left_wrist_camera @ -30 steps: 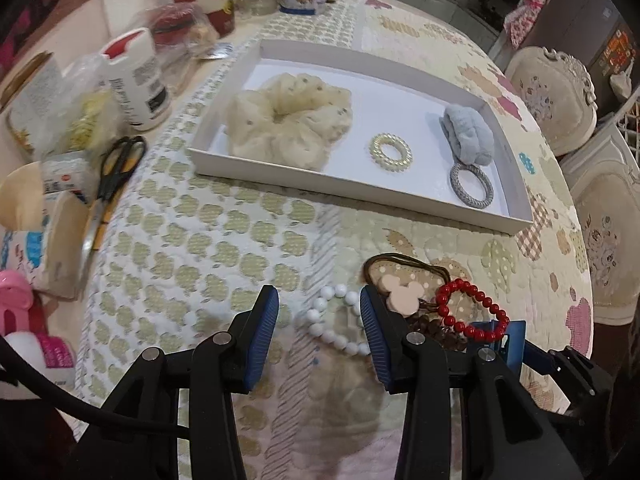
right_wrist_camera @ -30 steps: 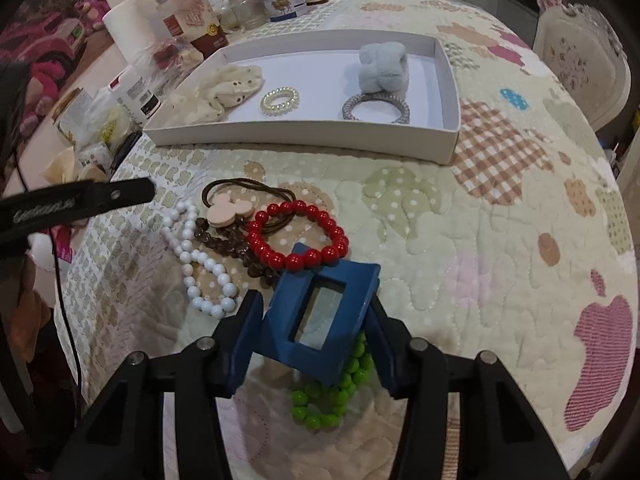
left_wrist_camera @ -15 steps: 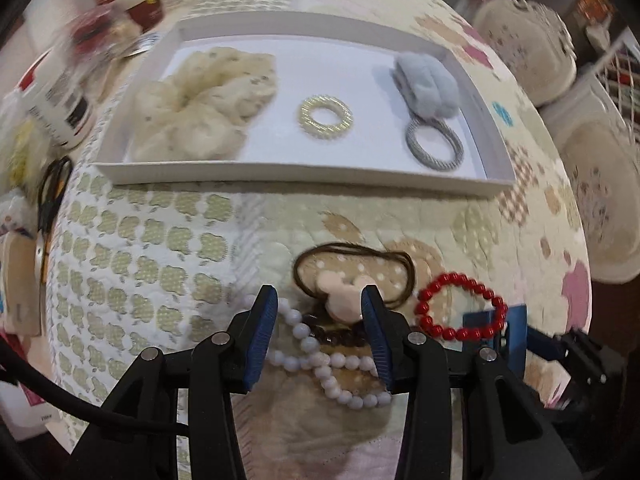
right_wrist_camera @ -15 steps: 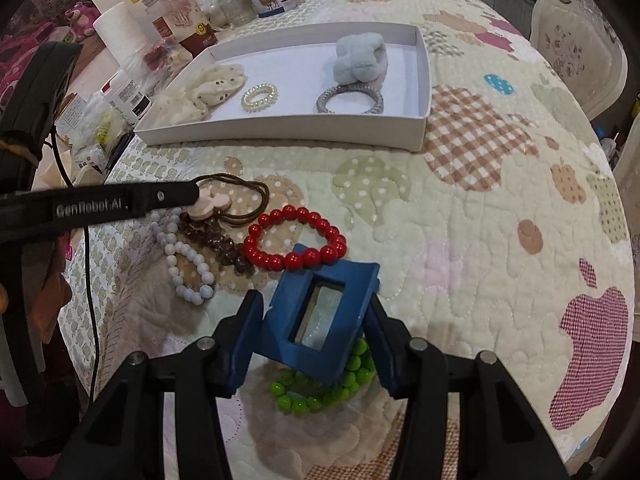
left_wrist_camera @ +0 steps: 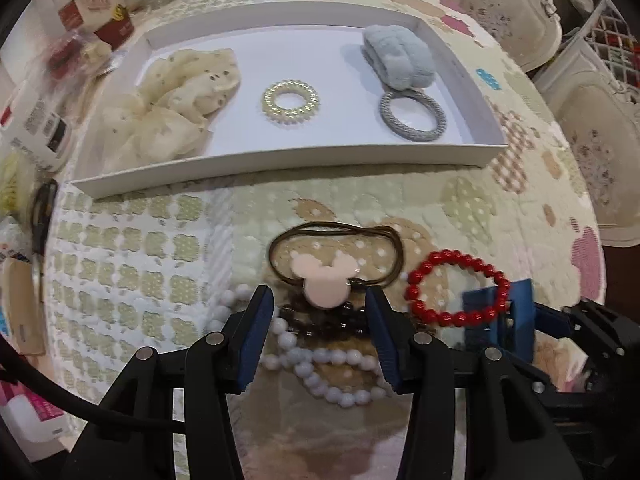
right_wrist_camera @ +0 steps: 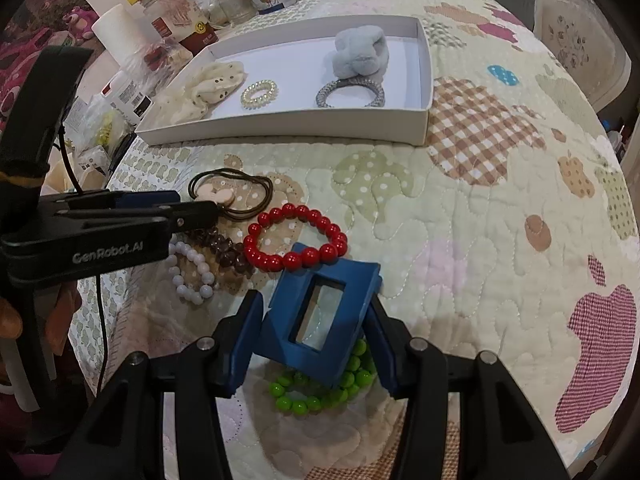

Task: Organize jewelry
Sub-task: 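Grasp the mouse-charm hair tie with the left tool while the right lifts the blue clip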

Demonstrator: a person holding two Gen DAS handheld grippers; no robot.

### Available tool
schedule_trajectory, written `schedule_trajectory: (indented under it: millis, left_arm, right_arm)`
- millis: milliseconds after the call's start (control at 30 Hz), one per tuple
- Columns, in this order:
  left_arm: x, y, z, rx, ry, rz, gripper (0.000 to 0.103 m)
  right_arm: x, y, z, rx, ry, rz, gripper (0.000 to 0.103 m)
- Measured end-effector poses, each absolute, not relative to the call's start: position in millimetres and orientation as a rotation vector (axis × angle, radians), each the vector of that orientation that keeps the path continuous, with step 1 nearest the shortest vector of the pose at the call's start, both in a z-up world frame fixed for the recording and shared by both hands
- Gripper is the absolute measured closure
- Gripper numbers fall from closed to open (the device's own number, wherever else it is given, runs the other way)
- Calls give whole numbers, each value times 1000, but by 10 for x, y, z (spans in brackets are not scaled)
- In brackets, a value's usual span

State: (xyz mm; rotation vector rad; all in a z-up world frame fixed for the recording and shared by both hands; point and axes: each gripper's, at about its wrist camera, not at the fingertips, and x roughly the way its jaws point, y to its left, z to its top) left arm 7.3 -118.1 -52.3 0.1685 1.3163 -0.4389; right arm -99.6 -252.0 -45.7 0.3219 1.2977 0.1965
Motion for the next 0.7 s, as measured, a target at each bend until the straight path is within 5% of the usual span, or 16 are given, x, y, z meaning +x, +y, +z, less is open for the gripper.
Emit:
schedule_trajectory:
  millis: [300, 400, 500, 700]
  left_arm:
    - [113, -1230, -624, 180, 1318, -412, 65]
    - [114, -1212, -599, 179, 1293, -411, 88]
    - [155, -1149, -574, 133, 1291, -419, 89]
    - [181, -1055, -444, 101, 1255, -425, 90]
  right_arm:
    - [-990, -2479, -453, 281, 1291, 194, 52]
    - [-1002, -2489, -403, 241, 1293, 176, 52]
    - [-1028, -2542, -303, 174, 1282, 141, 52]
    - [-1153, -2341, -212, -292, 1282, 93, 52]
